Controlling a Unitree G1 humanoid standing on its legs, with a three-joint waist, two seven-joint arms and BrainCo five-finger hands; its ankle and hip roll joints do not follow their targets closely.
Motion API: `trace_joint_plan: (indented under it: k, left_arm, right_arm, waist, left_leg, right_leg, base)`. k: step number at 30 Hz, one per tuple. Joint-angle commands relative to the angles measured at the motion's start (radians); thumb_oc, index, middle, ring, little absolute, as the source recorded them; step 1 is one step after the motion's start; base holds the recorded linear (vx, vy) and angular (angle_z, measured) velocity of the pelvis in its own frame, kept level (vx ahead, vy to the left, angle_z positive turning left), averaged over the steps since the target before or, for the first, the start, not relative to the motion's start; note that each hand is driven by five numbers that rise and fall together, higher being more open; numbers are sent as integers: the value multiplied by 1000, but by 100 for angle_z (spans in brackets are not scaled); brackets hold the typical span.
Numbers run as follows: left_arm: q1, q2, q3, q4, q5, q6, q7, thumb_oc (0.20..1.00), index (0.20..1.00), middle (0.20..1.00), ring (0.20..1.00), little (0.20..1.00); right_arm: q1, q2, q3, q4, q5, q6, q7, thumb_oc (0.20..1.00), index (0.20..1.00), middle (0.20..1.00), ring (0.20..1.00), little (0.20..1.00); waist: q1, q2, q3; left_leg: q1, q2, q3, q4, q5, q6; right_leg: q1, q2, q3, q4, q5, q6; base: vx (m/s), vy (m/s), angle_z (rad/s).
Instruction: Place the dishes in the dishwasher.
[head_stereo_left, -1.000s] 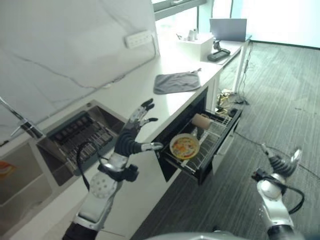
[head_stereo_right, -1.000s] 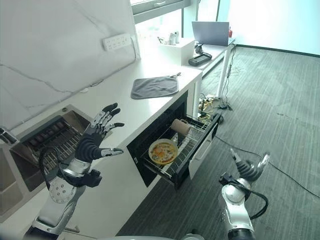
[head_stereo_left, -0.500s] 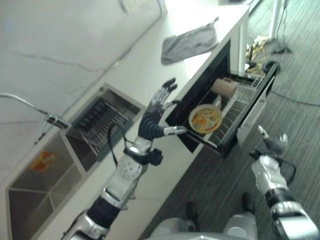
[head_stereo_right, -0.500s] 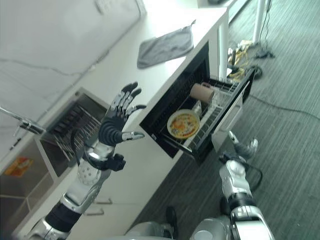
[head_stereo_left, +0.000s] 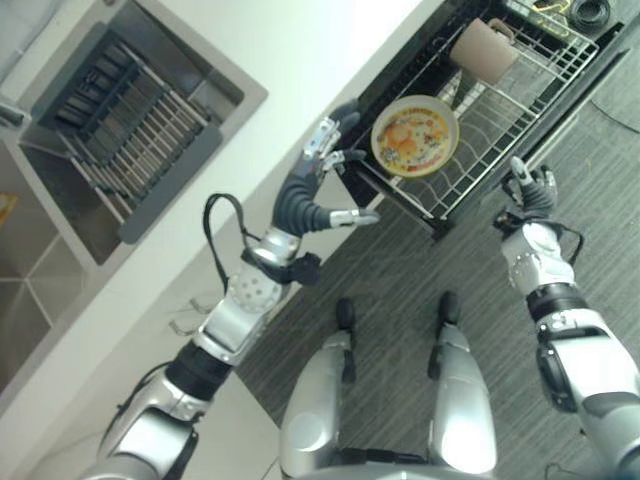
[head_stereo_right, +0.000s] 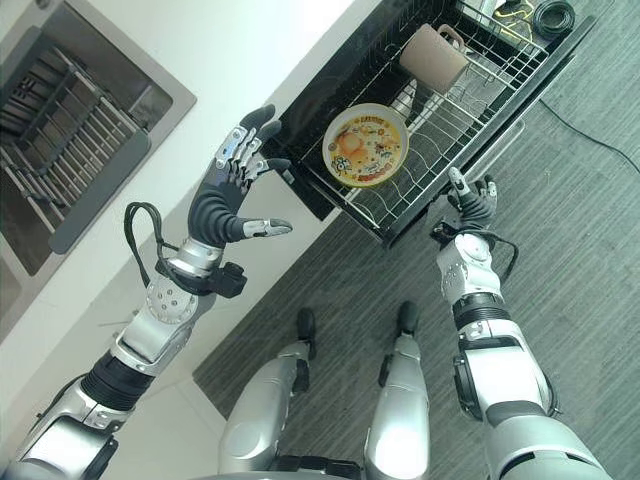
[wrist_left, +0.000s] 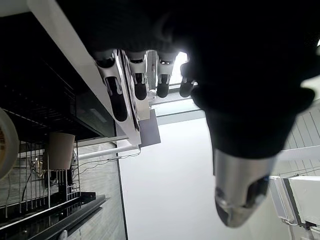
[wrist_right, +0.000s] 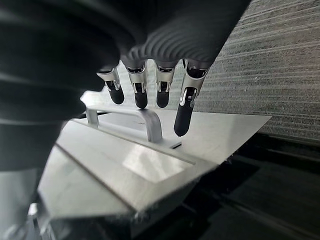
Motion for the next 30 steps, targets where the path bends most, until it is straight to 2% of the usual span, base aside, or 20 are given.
trace_joint_plan:
  k: [1, 9, 15, 23, 26, 30]
  left_arm:
    - [-14, 26, 56, -83, 42, -27, -20, 1000, 1000, 1000, 1000, 1000]
    - [-55, 35, 71, -75, 41, -19, -68, 1000, 1000, 1000, 1000, 1000]
    - [-59, 30, 97, -85, 36, -3, -131, 1000, 1000, 1000, 1000, 1000]
    - [-26, 64, 97, -100, 18, -6, -185, 1000, 1000, 1000, 1000, 1000]
    - [-13, 73, 88, -109, -10, -2, -210, 1000, 1000, 1000, 1000, 1000]
    - [16, 98, 48, -132, -62, -4, -258, 1000, 1000, 1000, 1000, 1000]
  right_arm:
    - [-87, 46, 95, -93, -24, -13, 103, 1000, 1000, 1000, 1000, 1000]
    - [-150, 69, 128, -129, -53, -12, 147, 1000, 1000, 1000, 1000, 1000]
    - [-190, 82, 192, -255, -142, 15, 193, 1000, 1000, 1000, 1000, 1000]
    - [-308, 30, 212, -285, -182, 19, 191, 1000, 1000, 1000, 1000, 1000]
    - [-362, 9, 215, -253, -146, 13, 181, 1000, 1000, 1000, 1000, 1000]
    - [-463, -35, 221, -146, -83, -28, 201, 1000, 1000, 1000, 1000, 1000]
  waist:
    - [49, -22, -41]
    - [81, -34, -29]
    - [111, -50, -23]
    - [161, -59, -35]
    - [178, -66, -38]
    - [208, -72, -50]
  left_leg:
    - [-34, -16, 5, 67, -19, 22]
    - [-60, -24, -8, 77, -11, 22]
    - [-70, -29, -18, 81, -5, 22]
    - [-49, -49, -41, 71, -13, 23]
    - [-40, -48, -44, 66, -15, 21]
    - [-21, -46, -50, 51, -20, 17]
  right_leg:
    - [12, -3, -7, 108, -88, 5]
    - [3, -1, -32, 111, -84, 9]
    - [9, -3, -57, 106, -83, 13]
    - [66, -14, -87, 59, -73, 26]
    - [91, -18, -101, 26, -60, 35]
    - [140, -25, -129, -24, -43, 46]
  base:
    - [-14, -39, 11]
    - [-8, -25, 6]
    - [12, -20, 9]
    - [66, 40, 21]
    - [64, 20, 15]
    - [91, 16, 16]
